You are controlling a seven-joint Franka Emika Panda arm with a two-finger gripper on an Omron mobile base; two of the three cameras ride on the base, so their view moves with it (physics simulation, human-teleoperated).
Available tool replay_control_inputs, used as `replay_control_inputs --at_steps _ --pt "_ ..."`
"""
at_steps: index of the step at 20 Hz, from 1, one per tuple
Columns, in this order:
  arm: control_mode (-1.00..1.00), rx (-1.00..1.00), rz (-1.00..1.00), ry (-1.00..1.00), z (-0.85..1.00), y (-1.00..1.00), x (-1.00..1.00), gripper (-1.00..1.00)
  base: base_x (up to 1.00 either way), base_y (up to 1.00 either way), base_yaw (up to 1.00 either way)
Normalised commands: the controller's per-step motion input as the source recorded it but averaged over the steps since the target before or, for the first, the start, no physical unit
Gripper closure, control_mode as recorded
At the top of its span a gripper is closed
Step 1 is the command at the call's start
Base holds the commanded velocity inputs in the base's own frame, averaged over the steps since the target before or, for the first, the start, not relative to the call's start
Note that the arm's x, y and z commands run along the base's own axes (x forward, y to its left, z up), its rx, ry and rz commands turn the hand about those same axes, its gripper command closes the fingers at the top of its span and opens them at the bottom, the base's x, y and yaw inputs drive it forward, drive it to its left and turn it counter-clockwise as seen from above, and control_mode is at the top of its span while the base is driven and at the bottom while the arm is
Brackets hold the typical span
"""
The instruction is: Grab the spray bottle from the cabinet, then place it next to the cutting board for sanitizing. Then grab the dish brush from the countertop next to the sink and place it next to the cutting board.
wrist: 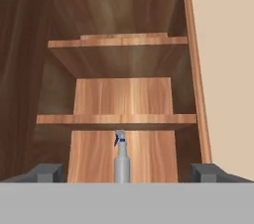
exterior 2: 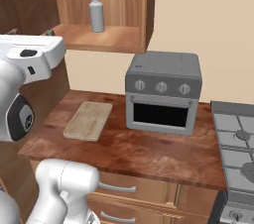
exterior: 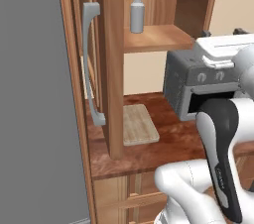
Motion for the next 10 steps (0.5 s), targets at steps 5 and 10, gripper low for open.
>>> replay_control_inputs --at_steps 5,10 --pt "-1.0 0.0 0.0 -0.01 0.37 0.02 0.06 -1.0 0.0 0.0 0.0" --pt "-1.0 -0.01 0.0 0.14 0.01 0.04 0.35 -1.0 0.0 0.0 0.0"
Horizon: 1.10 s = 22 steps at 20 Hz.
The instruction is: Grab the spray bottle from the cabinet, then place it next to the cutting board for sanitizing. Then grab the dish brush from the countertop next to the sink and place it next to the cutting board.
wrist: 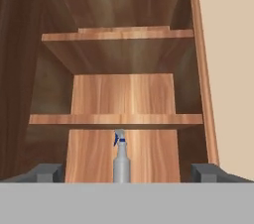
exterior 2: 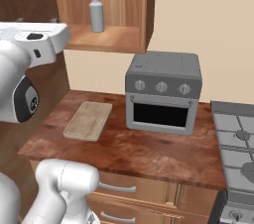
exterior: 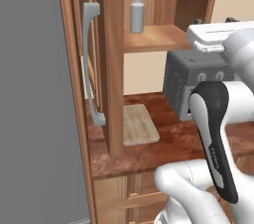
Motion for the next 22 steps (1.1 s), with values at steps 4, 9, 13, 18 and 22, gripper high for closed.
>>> replay_control_inputs --at_steps 4,9,13,18,22 --pt "-1.0 -0.02 0.0 0.09 0.0 0.06 0.61 -1.0 0.0 0.0 0.0" --pt "-1.0 -0.01 0.0 0.01 0.0 0.11 0.64 -1.0 0.0 0.0 0.0" --pt "-1.0 0.0 0.0 0.06 -0.12 0.15 0.72 -1.0 0.0 0.0 0.0" --pt "-1.0 0.0 0.0 0.05 -0.13 0.07 0.7 -1.0 0.0 0.0 0.0" --pt "-1.0 0.0 0.0 0.03 0.0 0.0 0.54 -1.0 0.0 0.0 0.0"
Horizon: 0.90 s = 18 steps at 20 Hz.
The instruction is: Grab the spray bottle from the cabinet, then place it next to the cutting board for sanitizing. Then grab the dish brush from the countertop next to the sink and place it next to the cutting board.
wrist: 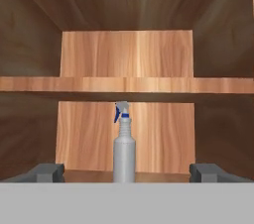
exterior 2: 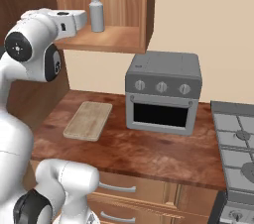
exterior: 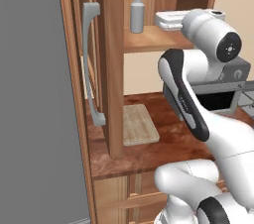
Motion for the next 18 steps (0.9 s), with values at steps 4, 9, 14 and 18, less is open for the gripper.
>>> replay_control_inputs --at_steps 4,9,14,18 --pt "-1.0 0.0 0.0 0.02 0.0 0.0 0.42 -1.0 0.0 0.0 0.0" --pt "-1.0 0.0 0.0 0.0 0.0 0.0 0.38 -1.0 0.0 0.0 0.0" --pt "-1.0 -0.01 0.0 0.0 0.0 0.0 0.33 -1.0 0.0 0.0 0.0" --pt "-1.0 -0.01 0.0 0.0 0.0 0.0 0.31 -1.0 0.0 0.0 0.0"
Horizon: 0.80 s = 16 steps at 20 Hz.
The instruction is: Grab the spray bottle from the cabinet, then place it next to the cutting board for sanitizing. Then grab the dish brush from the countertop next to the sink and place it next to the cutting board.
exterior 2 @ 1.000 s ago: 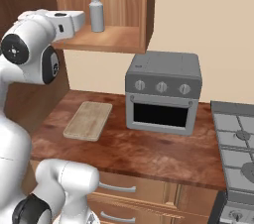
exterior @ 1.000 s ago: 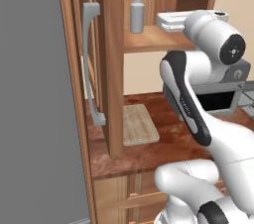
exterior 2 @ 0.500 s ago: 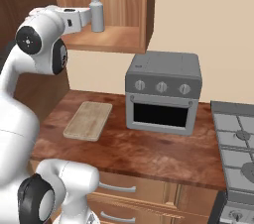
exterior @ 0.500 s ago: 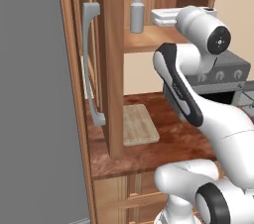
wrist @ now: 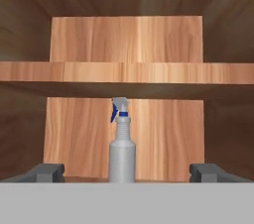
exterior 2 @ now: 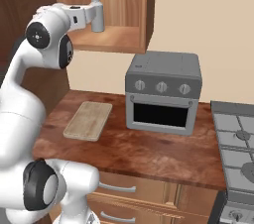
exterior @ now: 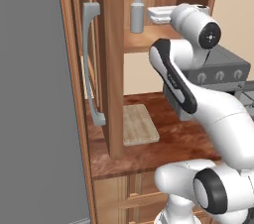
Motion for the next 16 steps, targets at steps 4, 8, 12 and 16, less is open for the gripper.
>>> replay_control_inputs --at_steps 4,8,12,16 --pt "-1.0 -0.03 0.0 0.0 0.0 0.01 0.32 -1.0 0.0 0.0 0.0" --pt "-1.0 -0.02 0.0 0.0 -0.01 0.09 0.28 -1.0 0.0 0.0 0.0" --pt "-1.0 0.0 0.0 0.0 -0.02 0.1 0.3 -1.0 0.0 0.0 0.0" --pt "-1.0 0.0 0.0 0.01 -0.09 0.1 0.33 -1.0 0.0 0.0 0.0"
